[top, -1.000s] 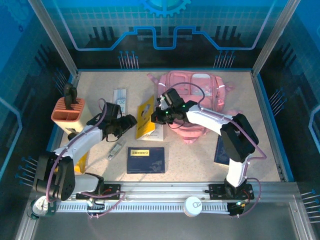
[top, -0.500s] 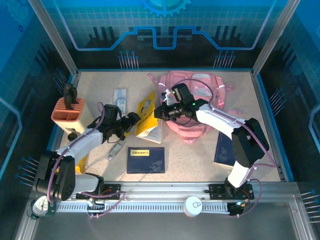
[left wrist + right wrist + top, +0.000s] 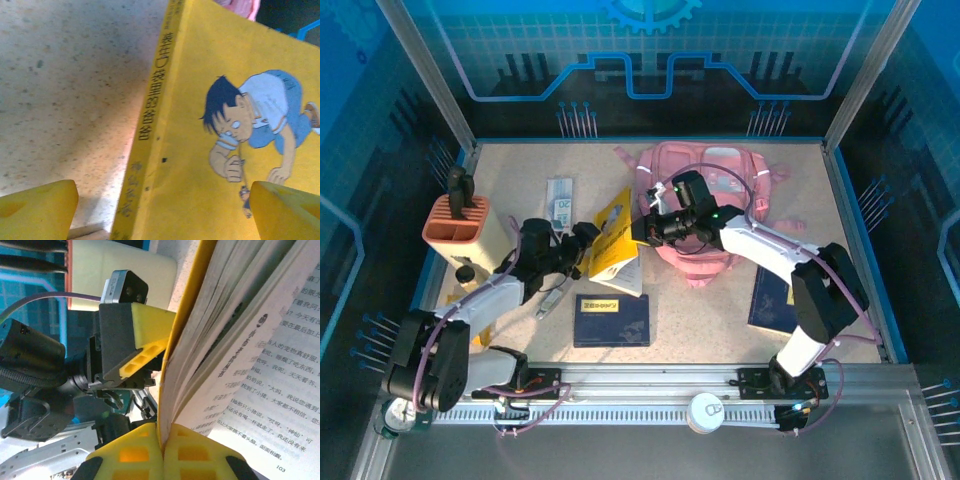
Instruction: Pack the student bag
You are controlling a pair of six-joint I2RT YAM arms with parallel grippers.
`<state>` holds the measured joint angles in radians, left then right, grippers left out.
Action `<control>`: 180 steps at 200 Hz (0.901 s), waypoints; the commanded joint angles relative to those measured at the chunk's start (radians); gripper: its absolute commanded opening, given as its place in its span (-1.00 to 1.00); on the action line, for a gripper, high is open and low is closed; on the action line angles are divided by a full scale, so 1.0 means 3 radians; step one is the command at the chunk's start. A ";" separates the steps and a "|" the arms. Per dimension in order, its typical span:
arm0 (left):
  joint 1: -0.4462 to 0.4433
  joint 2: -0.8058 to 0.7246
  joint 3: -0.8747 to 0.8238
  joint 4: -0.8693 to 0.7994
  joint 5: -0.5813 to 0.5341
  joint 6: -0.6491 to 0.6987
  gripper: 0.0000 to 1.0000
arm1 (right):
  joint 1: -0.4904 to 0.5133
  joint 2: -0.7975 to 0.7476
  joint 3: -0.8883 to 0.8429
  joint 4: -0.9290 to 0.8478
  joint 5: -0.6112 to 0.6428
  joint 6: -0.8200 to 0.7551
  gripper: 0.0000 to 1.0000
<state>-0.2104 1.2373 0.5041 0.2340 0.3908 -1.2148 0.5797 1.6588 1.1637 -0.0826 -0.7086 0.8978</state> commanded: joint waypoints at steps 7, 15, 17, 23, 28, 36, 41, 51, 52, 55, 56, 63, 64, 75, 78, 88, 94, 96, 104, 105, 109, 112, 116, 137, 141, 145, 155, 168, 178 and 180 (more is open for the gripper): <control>-0.0004 -0.0137 -0.0070 0.0457 0.0112 -0.0357 0.75 | -0.0043 -0.0200 -0.0082 0.0416 -0.0246 0.0127 -1.00; -0.0014 -0.0173 -0.0080 0.0516 0.0113 -0.0391 0.72 | -0.0056 -0.0210 -0.0103 0.0378 -0.0236 0.0100 -1.00; -0.0017 -0.0181 -0.0080 0.0526 0.0112 -0.0400 0.71 | -0.0062 -0.0211 -0.0107 0.0370 -0.0232 0.0097 -1.00; -0.0020 -0.0214 -0.0076 0.0533 0.0109 -0.0408 0.68 | -0.0071 -0.0214 -0.0134 0.0360 -0.0239 0.0094 -1.00; -0.0020 -0.0242 -0.0070 0.0529 0.0109 -0.0409 0.65 | -0.0086 -0.0214 -0.0159 0.0362 -0.0251 0.0102 -1.00; -0.0020 -0.0272 -0.0051 0.0535 0.0129 -0.0397 0.55 | -0.0105 -0.0221 -0.0211 0.0384 -0.0265 0.0117 -1.00; -0.0020 -0.0293 -0.0037 0.0530 0.0147 -0.0375 0.48 | -0.0114 -0.0234 -0.0236 0.0388 -0.0262 0.0116 -1.00; -0.0020 -0.0322 0.0003 0.0491 0.0181 -0.0344 0.38 | -0.0133 -0.0268 -0.0262 0.0377 -0.0241 0.0107 -1.00; -0.0020 -0.0326 0.0005 0.0487 0.0180 -0.0341 0.37 | -0.0132 -0.0271 -0.0266 0.0377 -0.0238 0.0109 -1.00; -0.0020 -0.0332 0.0016 0.0474 0.0185 -0.0338 0.34 | -0.0132 -0.0282 -0.0272 0.0374 -0.0231 0.0102 -1.00; -0.0020 -0.0334 0.0019 0.0468 0.0185 -0.0335 0.33 | -0.0132 -0.0285 -0.0276 0.0376 -0.0228 0.0099 -1.00; -0.0019 -0.0358 0.0037 0.0446 0.0185 -0.0320 0.26 | -0.0133 -0.0296 -0.0274 0.0339 -0.0207 0.0069 -1.00; -0.0020 -0.0357 0.0037 0.0447 0.0185 -0.0324 0.25 | -0.0135 -0.0295 -0.0272 0.0330 -0.0203 0.0065 -1.00; -0.0020 -0.0368 0.0048 0.0482 0.0202 -0.0344 0.14 | -0.0135 -0.0280 -0.0263 0.0263 -0.0202 0.0030 -1.00; -0.0020 -0.0375 0.0059 0.0491 0.0212 -0.0347 0.12 | -0.0137 -0.0274 -0.0262 0.0260 -0.0207 0.0029 -1.00; -0.0028 -0.0386 0.0078 0.0506 0.0232 -0.0349 0.04 | -0.0138 -0.0268 -0.0268 0.0265 -0.0221 0.0039 -1.00; -0.0043 -0.0402 0.0094 0.0483 0.0229 -0.0340 0.01 | -0.0139 -0.0268 -0.0269 0.0264 -0.0214 0.0035 -1.00; -0.0047 -0.0407 0.0100 0.0473 0.0224 -0.0336 -0.01 | -0.0138 -0.0268 -0.0265 0.0262 -0.0214 0.0037 -1.00; -0.0063 -0.0423 0.0117 0.0443 0.0212 -0.0325 -0.07 | -0.0137 -0.0263 -0.0258 0.0242 -0.0208 0.0026 -1.00; -0.0064 -0.0425 0.0118 0.0440 0.0209 -0.0321 -0.08 | -0.0137 -0.0260 -0.0256 0.0241 -0.0206 0.0025 -1.00; -0.0073 -0.0431 0.0123 0.0430 0.0196 -0.0317 -0.11 | -0.0137 -0.0258 -0.0256 0.0228 -0.0197 0.0019 -1.00; -0.0078 -0.0434 0.0124 0.0427 0.0192 -0.0313 -0.13 | -0.0144 -0.0260 -0.0258 0.0225 -0.0195 0.0019 -1.00; -0.0085 -0.0433 0.0133 0.0407 0.0180 -0.0306 -0.15 | -0.0143 -0.0258 -0.0263 0.0222 -0.0191 0.0019 -1.00; -0.0101 -0.0438 0.0152 0.0379 0.0162 -0.0290 -0.31 | -0.0160 -0.0268 -0.0274 0.0204 -0.0182 0.0007 -1.00; -0.0110 -0.0442 0.0158 0.0370 0.0157 -0.0290 -0.35 | -0.0162 -0.0268 -0.0279 0.0194 -0.0188 0.0001 -1.00; -0.0115 -0.0449 0.0170 0.0365 0.0151 -0.0288 -0.39 | -0.0167 -0.0268 -0.0275 0.0179 -0.0194 -0.0006 -1.00; -0.0124 -0.0459 0.0193 0.0349 0.0147 -0.0271 -0.46 | -0.0168 -0.0277 -0.0275 0.0104 -0.0167 -0.0057 -1.00; -0.0132 -0.0471 0.0248 0.0261 0.0120 -0.0218 -0.53 | -0.0180 -0.0288 -0.0287 0.0053 -0.0131 -0.0083 -1.00; -0.0137 -0.0472 0.0276 0.0218 0.0112 -0.0208 -0.61 | -0.0178 -0.0279 -0.0287 0.0058 -0.0160 -0.0076 -1.00; -0.0141 -0.0469 0.0280 0.0217 0.0109 -0.0209 -0.63 | -0.0178 -0.0276 -0.0285 0.0056 -0.0163 -0.0074 -1.00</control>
<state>-0.2218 1.1347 0.5137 0.2672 0.3695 -1.2991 0.5224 1.5940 1.0843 -0.0608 -0.7403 0.9089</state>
